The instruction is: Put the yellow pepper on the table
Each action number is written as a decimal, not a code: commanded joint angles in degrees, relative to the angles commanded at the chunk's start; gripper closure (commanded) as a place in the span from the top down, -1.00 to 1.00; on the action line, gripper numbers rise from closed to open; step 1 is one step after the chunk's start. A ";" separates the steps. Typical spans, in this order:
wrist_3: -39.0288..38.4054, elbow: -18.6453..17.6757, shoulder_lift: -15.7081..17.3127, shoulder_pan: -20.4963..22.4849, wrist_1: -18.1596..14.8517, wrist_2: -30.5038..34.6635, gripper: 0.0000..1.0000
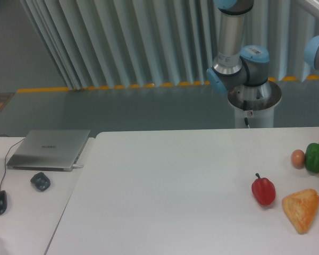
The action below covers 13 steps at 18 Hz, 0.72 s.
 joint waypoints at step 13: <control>23.53 1.05 -2.10 6.41 2.98 3.00 1.00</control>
